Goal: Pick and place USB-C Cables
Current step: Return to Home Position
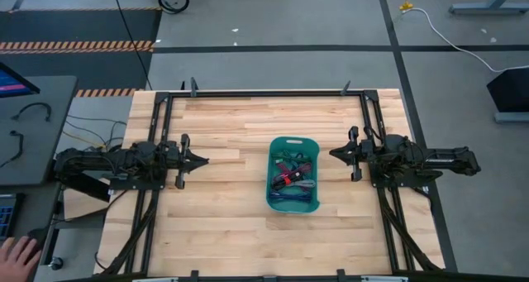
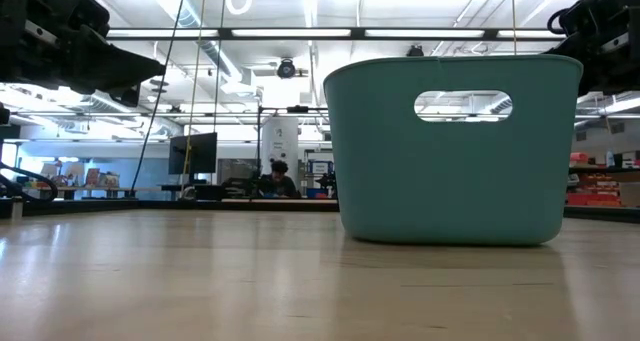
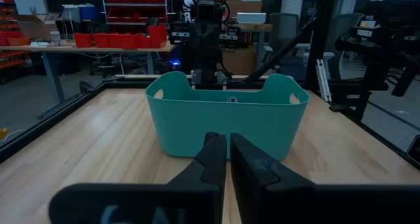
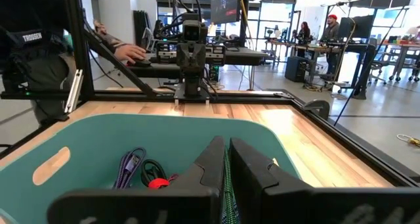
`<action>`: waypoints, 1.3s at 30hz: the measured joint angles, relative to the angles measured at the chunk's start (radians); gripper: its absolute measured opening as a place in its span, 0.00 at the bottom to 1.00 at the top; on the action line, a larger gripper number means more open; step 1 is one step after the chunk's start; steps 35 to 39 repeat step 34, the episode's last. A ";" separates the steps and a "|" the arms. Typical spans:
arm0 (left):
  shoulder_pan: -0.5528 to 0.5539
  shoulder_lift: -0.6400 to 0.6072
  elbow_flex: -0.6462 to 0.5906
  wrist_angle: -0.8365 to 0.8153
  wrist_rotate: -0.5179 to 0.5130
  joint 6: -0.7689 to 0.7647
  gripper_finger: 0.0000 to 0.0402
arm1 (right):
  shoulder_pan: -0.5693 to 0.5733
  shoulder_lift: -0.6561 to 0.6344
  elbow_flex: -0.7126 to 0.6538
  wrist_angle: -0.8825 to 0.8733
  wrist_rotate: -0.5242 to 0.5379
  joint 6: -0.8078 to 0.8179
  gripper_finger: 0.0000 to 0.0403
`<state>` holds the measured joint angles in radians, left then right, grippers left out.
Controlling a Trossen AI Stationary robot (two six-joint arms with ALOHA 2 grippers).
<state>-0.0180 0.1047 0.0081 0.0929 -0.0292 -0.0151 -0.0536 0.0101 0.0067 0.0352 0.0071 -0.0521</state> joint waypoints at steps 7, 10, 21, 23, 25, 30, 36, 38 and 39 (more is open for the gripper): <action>0.000 0.000 0.000 0.000 0.000 0.000 0.08 | 0.000 0.000 0.000 0.000 0.000 0.000 0.07; 0.000 0.000 0.000 0.000 0.000 0.000 0.09 | 0.000 0.000 0.000 0.000 0.000 0.000 0.07; 0.000 0.000 0.000 0.000 0.000 0.000 0.06 | 0.000 0.000 0.000 0.000 0.000 0.000 0.07; 0.000 0.000 0.000 0.000 0.000 0.000 0.07 | 0.000 0.000 0.000 0.000 0.000 0.000 0.07; 0.000 0.000 0.000 0.000 0.000 0.000 0.08 | 0.000 0.000 0.000 0.000 0.000 0.000 0.07; 0.000 0.000 0.000 0.000 0.000 0.000 0.09 | 0.000 0.000 0.000 0.000 0.000 0.000 0.07; 0.000 0.000 0.000 0.000 0.000 0.000 0.08 | 0.000 0.000 0.000 0.000 0.000 0.000 0.07; 0.000 0.000 0.000 0.000 0.000 0.000 0.08 | 0.000 0.000 0.000 0.000 0.000 0.000 0.07; 0.000 0.000 0.000 0.000 0.000 0.000 0.08 | 0.000 0.000 0.000 0.000 0.000 0.000 0.07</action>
